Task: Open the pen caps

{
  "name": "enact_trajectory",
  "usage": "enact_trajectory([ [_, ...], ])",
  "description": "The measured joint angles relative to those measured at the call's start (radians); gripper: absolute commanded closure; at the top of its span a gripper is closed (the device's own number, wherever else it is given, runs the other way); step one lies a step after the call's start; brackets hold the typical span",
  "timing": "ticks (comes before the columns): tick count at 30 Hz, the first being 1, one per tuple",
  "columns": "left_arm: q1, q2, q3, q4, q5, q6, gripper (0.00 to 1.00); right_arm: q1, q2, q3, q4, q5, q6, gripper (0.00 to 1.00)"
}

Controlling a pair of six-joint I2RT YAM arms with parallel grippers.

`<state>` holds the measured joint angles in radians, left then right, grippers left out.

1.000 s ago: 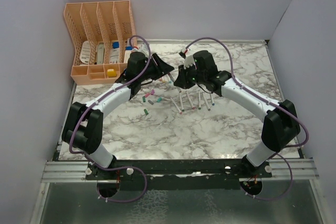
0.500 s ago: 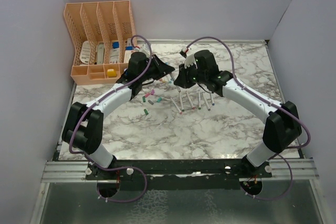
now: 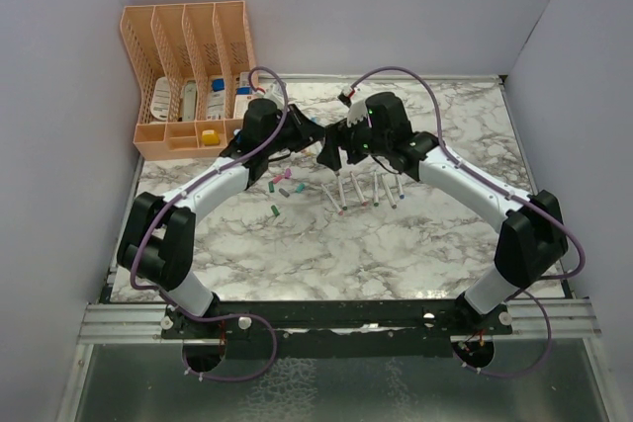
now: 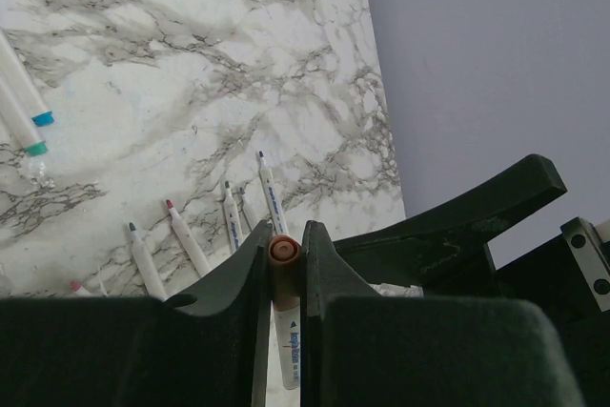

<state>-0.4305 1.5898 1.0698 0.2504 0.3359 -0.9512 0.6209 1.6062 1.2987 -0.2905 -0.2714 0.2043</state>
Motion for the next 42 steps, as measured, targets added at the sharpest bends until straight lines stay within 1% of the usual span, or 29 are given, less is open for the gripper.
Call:
enact_trajectory([
  [4, -0.019, 0.000, 0.000, -0.001, 0.000, 0.000, 1.00, 0.000, 0.011, 0.021, 0.000, -0.004, 0.000, 0.41],
  [9, -0.042, 0.000, 0.000, -0.001, 0.000, 0.000, 1.00, 0.000, 0.038, 0.043, 0.002, -0.012, 0.002, 0.70],
  [12, -0.043, 0.000, 0.000, -0.001, -0.002, 0.000, 1.00, 0.000, 0.051, 0.043, 0.000, -0.015, 0.000, 0.83],
  [14, -0.043, 0.000, 0.000, -0.005, -0.002, 0.000, 1.00, 0.000, 0.059, 0.043, 0.000, -0.014, 0.000, 0.96],
  [15, -0.043, 0.000, 0.000, -0.008, -0.002, 0.001, 1.00, -0.002, 0.061, 0.043, 0.001, -0.013, 0.002, 0.98],
  [25, -0.036, 0.000, 0.006, -0.030, -0.023, -0.002, 1.00, -0.005, 0.054, 0.024, 0.013, -0.008, 0.009, 0.99],
  [29, -0.031, 0.018, 0.047, -0.074, 0.006, -0.014, 1.00, -0.008, -0.002, -0.072, 0.107, 0.004, 0.019, 0.99],
  [30, -0.031, 0.029, 0.064, -0.080, 0.004, -0.016, 1.00, -0.010, -0.019, -0.093, 0.108, 0.005, 0.021, 0.99],
  [32, 0.000, 0.056, 0.108, -0.072, -0.034, -0.016, 1.00, -0.009, -0.074, -0.168, 0.083, -0.009, 0.027, 0.99],
  [35, 0.078, 0.090, 0.173, -0.069, -0.097, -0.011, 1.00, -0.002, -0.155, -0.285, 0.040, -0.023, 0.038, 0.99],
  [37, 0.116, 0.097, 0.195, -0.070, -0.130, -0.005, 1.00, 0.002, -0.183, -0.323, 0.016, -0.026, 0.043, 0.99],
  [39, 0.130, 0.097, 0.199, -0.072, -0.146, 0.001, 1.00, 0.002, -0.196, -0.339, 0.002, -0.014, 0.048, 0.99],
  [42, 0.121, 0.094, 0.188, -0.088, -0.146, 0.020, 1.00, 0.002, -0.195, -0.331, -0.016, 0.078, 0.061, 0.99],
])
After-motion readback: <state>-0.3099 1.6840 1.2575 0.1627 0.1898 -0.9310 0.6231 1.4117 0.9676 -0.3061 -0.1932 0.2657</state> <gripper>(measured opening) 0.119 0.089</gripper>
